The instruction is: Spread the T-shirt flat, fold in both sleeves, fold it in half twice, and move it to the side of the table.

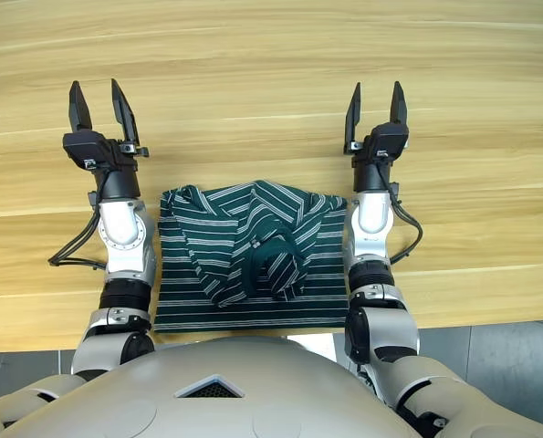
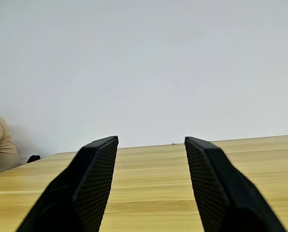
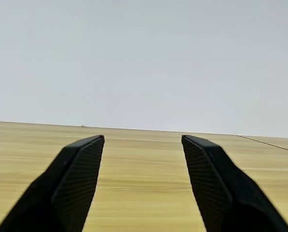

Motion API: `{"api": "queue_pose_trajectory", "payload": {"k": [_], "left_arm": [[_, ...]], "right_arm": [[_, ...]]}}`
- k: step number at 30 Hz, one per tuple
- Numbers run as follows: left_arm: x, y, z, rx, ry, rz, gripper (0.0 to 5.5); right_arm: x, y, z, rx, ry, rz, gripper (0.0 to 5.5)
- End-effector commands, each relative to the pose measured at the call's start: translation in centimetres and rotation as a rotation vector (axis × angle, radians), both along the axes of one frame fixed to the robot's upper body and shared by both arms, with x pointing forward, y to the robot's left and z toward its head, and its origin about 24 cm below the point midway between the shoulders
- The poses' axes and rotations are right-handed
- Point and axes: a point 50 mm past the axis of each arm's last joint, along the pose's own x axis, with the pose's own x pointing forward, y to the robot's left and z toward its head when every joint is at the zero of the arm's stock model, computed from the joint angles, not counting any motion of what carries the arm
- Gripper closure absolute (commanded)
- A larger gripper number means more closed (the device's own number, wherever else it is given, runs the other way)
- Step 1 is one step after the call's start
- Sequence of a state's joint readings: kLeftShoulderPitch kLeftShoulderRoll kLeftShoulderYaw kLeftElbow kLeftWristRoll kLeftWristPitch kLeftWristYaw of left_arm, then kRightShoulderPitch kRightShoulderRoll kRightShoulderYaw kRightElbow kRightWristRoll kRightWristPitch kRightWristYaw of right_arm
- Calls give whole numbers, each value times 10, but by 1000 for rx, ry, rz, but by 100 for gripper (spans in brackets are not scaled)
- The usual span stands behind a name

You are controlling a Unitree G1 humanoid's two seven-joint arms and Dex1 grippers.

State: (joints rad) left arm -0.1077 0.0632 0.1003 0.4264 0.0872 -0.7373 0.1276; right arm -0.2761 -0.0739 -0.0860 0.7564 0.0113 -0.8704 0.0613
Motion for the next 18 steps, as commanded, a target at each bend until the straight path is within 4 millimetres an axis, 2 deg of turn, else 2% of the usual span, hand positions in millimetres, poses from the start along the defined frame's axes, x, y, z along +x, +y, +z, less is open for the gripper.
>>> {"api": "queue_pose_trajectory", "payload": {"k": [1, 4, 7, 9, 13, 16, 18], "left_arm": [[-4, -2, -1, 4, -2, 1, 292], [-8, -4, 0, -4, -3, 7, 292], [-14, -8, 0, -16, -2, 14, 292], [-18, -11, 1, -21, 0, 19, 292], [-21, -14, 2, -29, 8, 25, 292], [-20, -14, 2, -31, 13, 28, 292], [-20, -14, 2, -32, 16, 30, 292]], "right_arm": [[-13, 1, 11, 33, -43, 98, 253], [-39, -1, 27, 70, -64, 283, 253], [-87, -14, 27, 52, 52, 536, 253], [-110, -24, 23, 69, 164, 642, 253], [-145, -33, 5, -15, 410, 748, 253], [-165, -27, -1, -42, 510, 818, 253], [-170, -27, -5, -53, 544, 809, 253]]}}
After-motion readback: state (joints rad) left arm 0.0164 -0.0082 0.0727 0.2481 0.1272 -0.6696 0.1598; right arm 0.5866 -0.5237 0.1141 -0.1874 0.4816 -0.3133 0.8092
